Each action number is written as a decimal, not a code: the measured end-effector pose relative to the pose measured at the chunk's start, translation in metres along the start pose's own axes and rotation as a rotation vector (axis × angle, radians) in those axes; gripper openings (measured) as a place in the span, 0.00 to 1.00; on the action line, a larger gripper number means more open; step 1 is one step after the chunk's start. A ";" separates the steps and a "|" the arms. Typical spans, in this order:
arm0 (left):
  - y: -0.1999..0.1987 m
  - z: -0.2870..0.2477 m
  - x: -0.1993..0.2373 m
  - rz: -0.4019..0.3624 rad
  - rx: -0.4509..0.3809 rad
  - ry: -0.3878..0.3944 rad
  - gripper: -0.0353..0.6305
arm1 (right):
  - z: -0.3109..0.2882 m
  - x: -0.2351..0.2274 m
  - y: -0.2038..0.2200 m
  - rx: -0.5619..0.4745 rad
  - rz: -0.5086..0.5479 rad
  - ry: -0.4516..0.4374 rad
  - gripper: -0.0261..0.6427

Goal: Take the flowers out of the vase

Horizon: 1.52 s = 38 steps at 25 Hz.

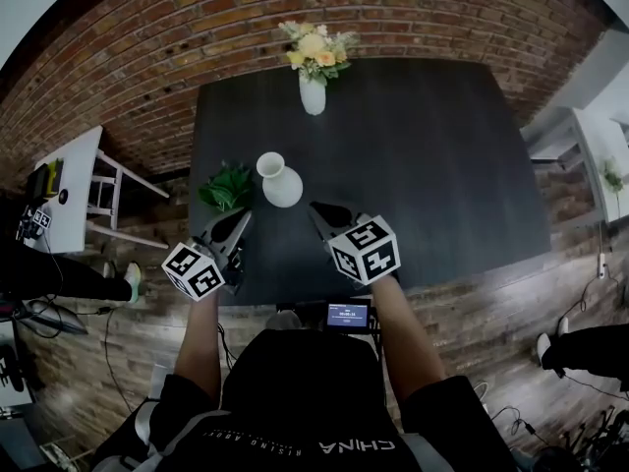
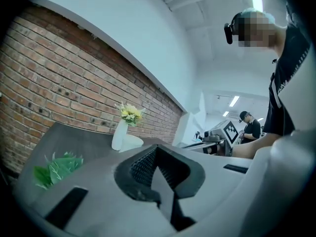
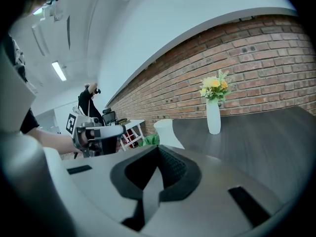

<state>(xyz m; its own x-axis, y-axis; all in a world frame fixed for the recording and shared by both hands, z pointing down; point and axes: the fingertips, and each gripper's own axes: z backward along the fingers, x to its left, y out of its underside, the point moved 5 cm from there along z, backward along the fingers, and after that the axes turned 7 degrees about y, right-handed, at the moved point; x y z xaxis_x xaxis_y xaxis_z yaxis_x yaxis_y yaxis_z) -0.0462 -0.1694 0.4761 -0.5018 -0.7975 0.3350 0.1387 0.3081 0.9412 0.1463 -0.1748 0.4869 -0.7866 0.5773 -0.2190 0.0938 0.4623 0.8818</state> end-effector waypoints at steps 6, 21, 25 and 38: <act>0.015 0.002 -0.018 0.030 -0.001 0.017 0.06 | 0.009 0.007 0.014 0.015 0.034 0.010 0.05; 0.033 0.106 -0.043 -0.049 0.038 0.084 0.06 | 0.037 0.118 0.052 -0.013 0.023 0.173 0.05; 0.052 0.133 -0.051 -0.023 0.054 0.091 0.06 | 0.046 0.148 0.070 0.006 0.012 0.200 0.05; 0.051 0.126 -0.076 -0.038 0.058 0.087 0.06 | 0.079 0.148 0.067 -0.035 -0.006 0.195 0.05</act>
<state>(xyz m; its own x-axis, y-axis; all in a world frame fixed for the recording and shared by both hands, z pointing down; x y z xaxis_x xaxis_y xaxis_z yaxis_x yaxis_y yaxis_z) -0.1086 -0.0277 0.4930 -0.4292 -0.8505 0.3039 0.0703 0.3040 0.9501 0.0845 -0.0056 0.4811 -0.8909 0.4313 -0.1425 0.0698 0.4399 0.8953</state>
